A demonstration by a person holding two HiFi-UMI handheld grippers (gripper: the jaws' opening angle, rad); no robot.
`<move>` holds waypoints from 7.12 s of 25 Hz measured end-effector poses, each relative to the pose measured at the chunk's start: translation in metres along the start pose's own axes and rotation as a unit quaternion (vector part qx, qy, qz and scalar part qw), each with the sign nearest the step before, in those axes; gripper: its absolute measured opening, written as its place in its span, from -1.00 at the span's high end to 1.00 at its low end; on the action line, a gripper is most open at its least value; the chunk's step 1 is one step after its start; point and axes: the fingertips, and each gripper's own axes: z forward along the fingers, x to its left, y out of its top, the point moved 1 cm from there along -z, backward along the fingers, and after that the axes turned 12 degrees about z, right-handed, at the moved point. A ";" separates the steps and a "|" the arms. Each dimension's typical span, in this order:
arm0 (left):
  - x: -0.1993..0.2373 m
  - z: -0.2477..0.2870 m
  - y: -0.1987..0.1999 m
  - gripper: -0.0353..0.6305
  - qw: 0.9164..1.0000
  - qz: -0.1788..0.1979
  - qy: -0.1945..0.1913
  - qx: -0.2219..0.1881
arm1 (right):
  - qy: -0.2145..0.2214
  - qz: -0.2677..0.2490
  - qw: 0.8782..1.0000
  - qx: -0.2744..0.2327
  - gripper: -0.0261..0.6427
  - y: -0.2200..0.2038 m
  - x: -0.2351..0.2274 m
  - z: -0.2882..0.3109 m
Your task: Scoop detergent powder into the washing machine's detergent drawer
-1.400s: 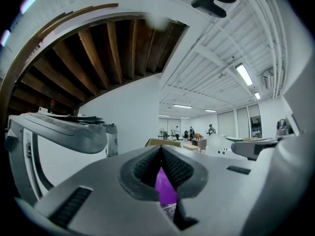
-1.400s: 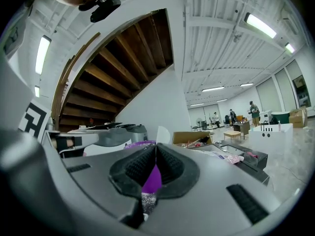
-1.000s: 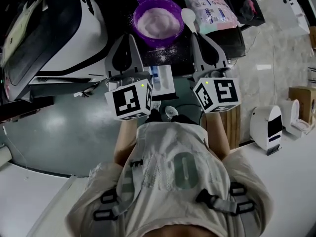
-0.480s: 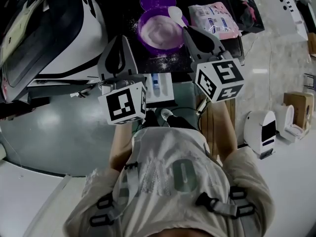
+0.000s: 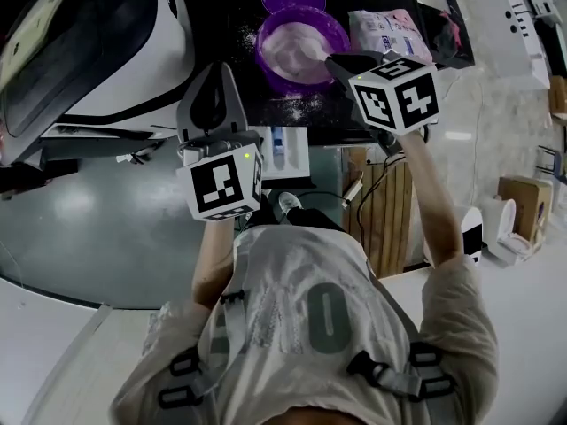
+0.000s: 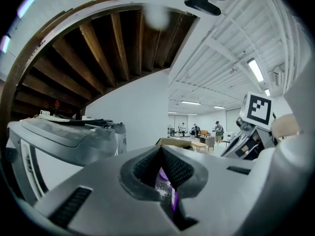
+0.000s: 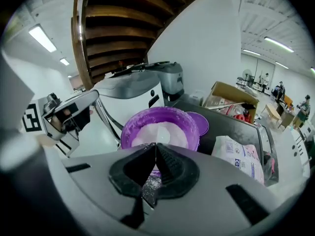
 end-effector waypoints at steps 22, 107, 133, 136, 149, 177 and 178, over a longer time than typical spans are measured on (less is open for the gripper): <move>0.026 -0.021 -0.022 0.83 0.999 -0.017 0.043 0.013 | 0.075 0.018 0.982 0.174 0.89 -0.015 0.018 0.033; 0.027 -0.108 -0.094 0.83 1.000 0.027 0.009 0.002 | 0.265 0.619 0.690 -0.267 0.89 -0.201 0.109 0.043; 0.049 -0.114 -0.122 0.83 0.999 0.013 0.023 0.026 | -0.085 0.047 0.991 -0.094 0.89 -0.205 0.139 0.084; 0.051 -0.113 -0.125 0.83 0.999 0.008 0.025 0.028 | -0.131 -0.058 0.987 -0.066 0.89 -0.207 0.140 0.087; 0.055 -0.125 -0.146 0.83 0.998 -0.004 0.042 0.051 | -0.260 -0.549 0.794 0.018 0.89 -0.212 0.141 0.104; 0.050 -0.125 -0.109 0.83 0.999 0.000 0.036 0.006 | -0.230 -0.467 0.850 -0.077 0.89 -0.164 0.152 0.071; 0.049 -0.125 -0.105 0.83 0.999 0.000 0.034 0.003 | -0.221 -0.445 0.863 -0.093 0.89 -0.158 0.154 0.066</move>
